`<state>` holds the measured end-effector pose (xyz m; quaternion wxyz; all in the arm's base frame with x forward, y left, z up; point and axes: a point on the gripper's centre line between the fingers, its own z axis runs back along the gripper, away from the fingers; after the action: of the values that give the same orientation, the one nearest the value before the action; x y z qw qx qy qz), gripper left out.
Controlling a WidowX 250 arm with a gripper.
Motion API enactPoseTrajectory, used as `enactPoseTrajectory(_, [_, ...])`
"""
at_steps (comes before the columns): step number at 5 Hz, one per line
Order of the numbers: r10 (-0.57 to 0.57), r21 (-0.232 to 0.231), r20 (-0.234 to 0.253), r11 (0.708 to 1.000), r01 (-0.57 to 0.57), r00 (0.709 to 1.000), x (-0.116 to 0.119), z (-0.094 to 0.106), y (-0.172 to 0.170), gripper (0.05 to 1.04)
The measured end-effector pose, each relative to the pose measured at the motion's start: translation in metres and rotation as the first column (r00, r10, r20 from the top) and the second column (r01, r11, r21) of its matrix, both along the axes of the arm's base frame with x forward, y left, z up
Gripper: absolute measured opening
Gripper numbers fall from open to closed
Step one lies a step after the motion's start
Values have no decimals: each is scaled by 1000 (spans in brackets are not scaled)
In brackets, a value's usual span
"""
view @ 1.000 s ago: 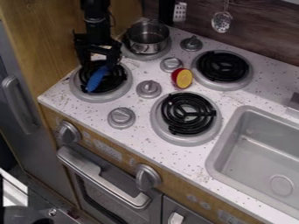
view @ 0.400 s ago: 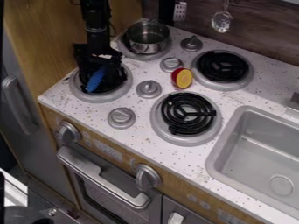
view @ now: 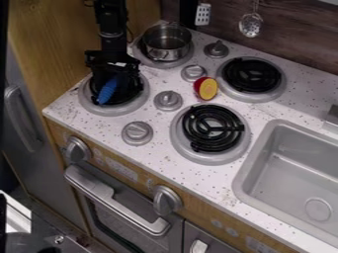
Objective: Move the blue knife above the right lower side burner
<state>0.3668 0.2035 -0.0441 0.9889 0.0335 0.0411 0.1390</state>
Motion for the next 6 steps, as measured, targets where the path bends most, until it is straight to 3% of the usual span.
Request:
enactPoseTrajectory(1, [-20,6,-3,1000,20,1000,3,0,-5,442])
enactPoseTrajectory(2, [-24,13,-2,1000,24,1000,1,-1,-9,393])
enactPoseTrajectory(3, [-40,21,36,999,40,999,-2,13,-24,393])
enactPoseTrajectory(4, [-88,55,127,995,81,988,4,47,-53,393])
enactPoseTrajectory(5, [-144,61,161,989,136,976,-1,56,-87,393])
enactPoseTrajectory(6, [-198,46,141,980,194,970,-11,43,-122,393])
